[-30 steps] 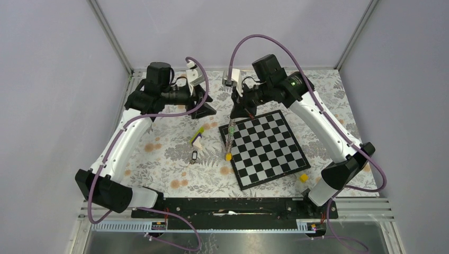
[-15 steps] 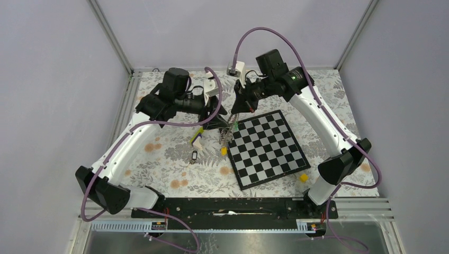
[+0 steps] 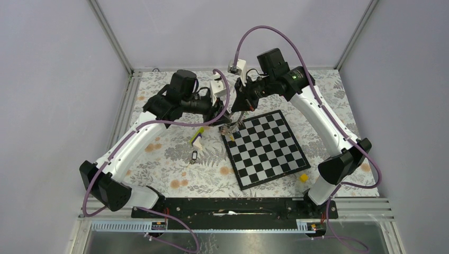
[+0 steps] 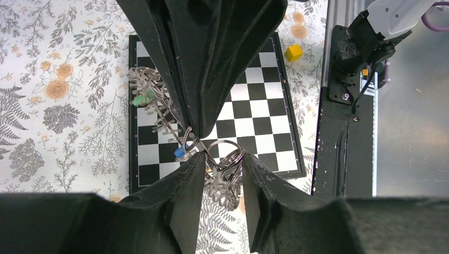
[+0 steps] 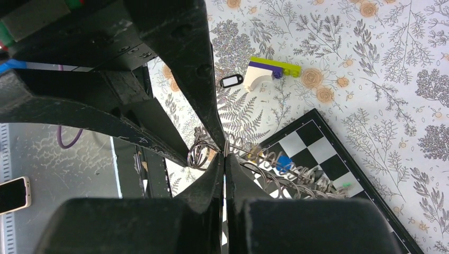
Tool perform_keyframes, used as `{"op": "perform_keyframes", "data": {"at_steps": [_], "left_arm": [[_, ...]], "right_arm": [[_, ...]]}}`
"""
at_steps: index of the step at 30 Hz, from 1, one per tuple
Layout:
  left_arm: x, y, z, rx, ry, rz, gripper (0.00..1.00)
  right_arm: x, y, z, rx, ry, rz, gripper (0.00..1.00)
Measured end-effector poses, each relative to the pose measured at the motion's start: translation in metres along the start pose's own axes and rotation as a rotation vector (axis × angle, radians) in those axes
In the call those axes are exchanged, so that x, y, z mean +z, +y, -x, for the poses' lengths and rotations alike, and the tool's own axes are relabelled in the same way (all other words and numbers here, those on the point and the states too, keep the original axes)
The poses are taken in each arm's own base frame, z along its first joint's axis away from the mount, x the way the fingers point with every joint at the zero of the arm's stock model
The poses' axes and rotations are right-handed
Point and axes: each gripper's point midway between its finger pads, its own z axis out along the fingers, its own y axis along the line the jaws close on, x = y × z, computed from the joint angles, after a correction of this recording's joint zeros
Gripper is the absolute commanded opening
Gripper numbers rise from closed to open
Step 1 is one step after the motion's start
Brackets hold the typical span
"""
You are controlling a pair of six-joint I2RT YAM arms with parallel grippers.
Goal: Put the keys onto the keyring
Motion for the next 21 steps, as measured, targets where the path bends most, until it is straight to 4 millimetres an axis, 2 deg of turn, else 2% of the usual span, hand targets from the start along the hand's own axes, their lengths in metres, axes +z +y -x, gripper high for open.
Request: {"op": "perform_keyframes", "data": {"at_steps": [10,14,17,21], "left_arm": [[0.0022,-0.0028,0.0,0.037,-0.006,-0.032,0.46],[0.0052,-0.0023,-0.0001,0.046,-0.005,-0.051,0.47],[0.006,-0.0028,0.0014,0.055,-0.008,-0.062,0.45],[0.0062,-0.0033,0.0048,0.068,-0.017,-0.07,0.31]], "right_arm": [[0.004,-0.0034,-0.0015,0.006,0.005,0.003,0.0],[0.0076,-0.0067,-0.004,0.014,0.013,0.005,0.0],[0.0077,-0.0073,-0.0042,0.016,0.013,0.005,0.0],[0.0076,-0.0064,-0.0039,0.016,0.011,0.01,0.0]]}}
